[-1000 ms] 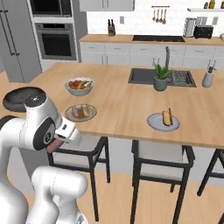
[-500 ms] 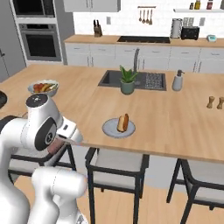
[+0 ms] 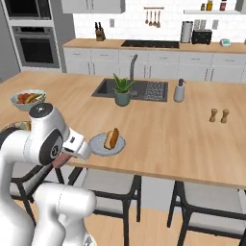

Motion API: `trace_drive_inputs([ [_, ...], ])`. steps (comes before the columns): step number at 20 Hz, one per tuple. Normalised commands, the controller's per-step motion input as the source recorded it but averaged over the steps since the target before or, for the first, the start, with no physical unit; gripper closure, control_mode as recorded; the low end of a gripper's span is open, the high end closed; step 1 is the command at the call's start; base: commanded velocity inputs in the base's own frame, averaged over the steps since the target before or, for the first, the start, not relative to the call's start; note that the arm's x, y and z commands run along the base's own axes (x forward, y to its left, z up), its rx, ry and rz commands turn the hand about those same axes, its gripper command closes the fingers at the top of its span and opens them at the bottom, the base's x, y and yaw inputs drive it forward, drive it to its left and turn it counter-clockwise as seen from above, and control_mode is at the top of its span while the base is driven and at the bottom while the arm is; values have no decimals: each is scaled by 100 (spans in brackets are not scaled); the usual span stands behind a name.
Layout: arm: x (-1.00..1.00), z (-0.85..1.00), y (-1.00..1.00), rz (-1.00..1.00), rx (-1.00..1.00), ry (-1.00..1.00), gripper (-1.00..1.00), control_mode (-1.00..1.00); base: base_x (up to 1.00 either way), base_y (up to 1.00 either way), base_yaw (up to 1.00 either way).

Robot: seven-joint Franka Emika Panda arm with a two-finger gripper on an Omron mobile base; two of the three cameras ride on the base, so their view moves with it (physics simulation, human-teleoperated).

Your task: Place one bun and one sausage from the bowl on each plate.

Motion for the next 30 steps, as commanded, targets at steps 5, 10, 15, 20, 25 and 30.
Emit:
trace_drive_inputs([
  [5, 0, 0, 0, 0, 0, 0, 100, 100, 0, 57, 0],
  [10, 0, 0, 0, 0, 0, 0, 100, 100, 8, 37, 0],
  [15, 57, 0, -27, 4, 0, 0, 100, -100, 0, 0, 0],
  [20, 91, -7, -27, 7, -4, 13, 100, -100, 0, 0, 0],
  [25, 100, -8, -37, 22, -14, 12, 100, -100, 0, 0, 0],
  [30, 100, -27, -30, 25, -7, 20, 100, -100, 0, 0, 0],
])
